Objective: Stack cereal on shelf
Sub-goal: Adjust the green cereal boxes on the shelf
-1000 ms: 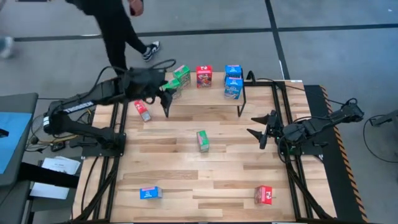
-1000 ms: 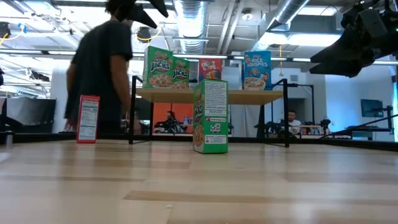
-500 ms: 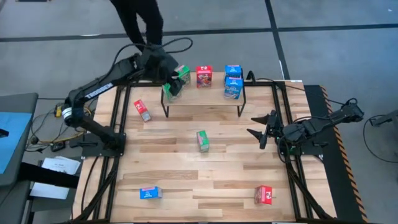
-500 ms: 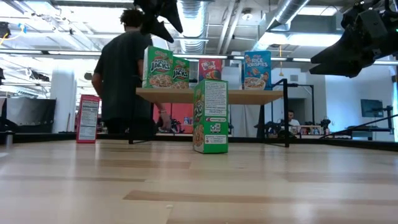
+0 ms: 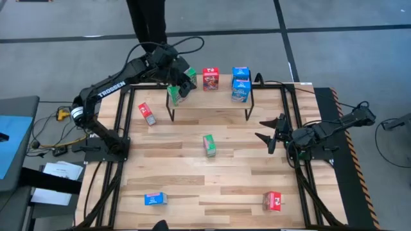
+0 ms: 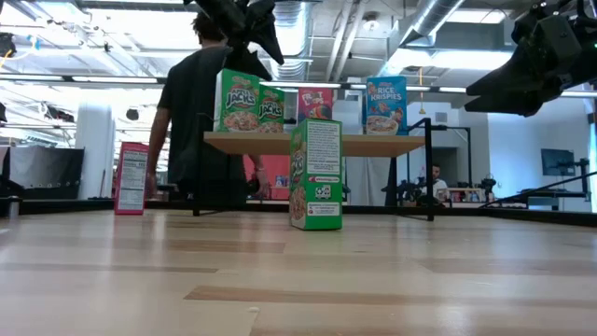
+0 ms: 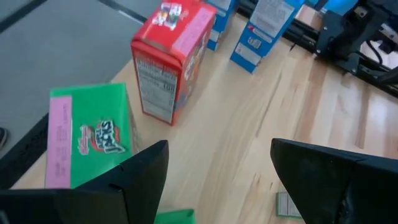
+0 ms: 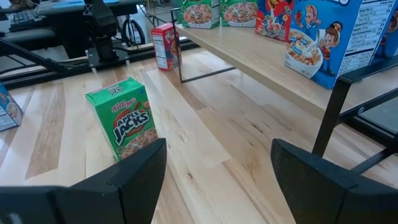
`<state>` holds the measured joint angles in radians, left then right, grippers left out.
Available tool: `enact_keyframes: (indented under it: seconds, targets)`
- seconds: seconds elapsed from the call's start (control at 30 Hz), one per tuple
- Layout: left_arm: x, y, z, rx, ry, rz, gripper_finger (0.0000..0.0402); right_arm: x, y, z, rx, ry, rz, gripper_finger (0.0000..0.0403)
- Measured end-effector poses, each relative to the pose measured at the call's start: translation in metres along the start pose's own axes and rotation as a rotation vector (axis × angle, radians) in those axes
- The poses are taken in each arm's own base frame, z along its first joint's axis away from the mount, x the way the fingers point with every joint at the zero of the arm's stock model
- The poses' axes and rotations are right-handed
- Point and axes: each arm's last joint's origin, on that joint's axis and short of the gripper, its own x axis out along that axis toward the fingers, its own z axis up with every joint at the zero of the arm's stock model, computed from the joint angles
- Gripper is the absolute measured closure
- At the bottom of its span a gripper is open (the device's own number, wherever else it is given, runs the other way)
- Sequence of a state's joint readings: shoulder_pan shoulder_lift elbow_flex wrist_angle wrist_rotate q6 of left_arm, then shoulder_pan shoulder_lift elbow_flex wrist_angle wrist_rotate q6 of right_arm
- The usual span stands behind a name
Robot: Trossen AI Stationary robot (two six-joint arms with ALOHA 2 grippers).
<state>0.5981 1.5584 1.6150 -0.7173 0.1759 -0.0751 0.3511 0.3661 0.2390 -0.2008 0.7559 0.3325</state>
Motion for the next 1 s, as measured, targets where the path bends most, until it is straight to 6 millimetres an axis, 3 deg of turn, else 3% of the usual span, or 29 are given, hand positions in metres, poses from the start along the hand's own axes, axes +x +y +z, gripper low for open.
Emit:
enact_keyframes:
  seconds: [1.0]
  targets:
    - [-0.0022, 0.0064, -0.0071, 0.021, 0.074, 0.076, 0.0132, 0.0, 0.0, -0.0001, -0.001, 0.001, 0.0, 0.009]
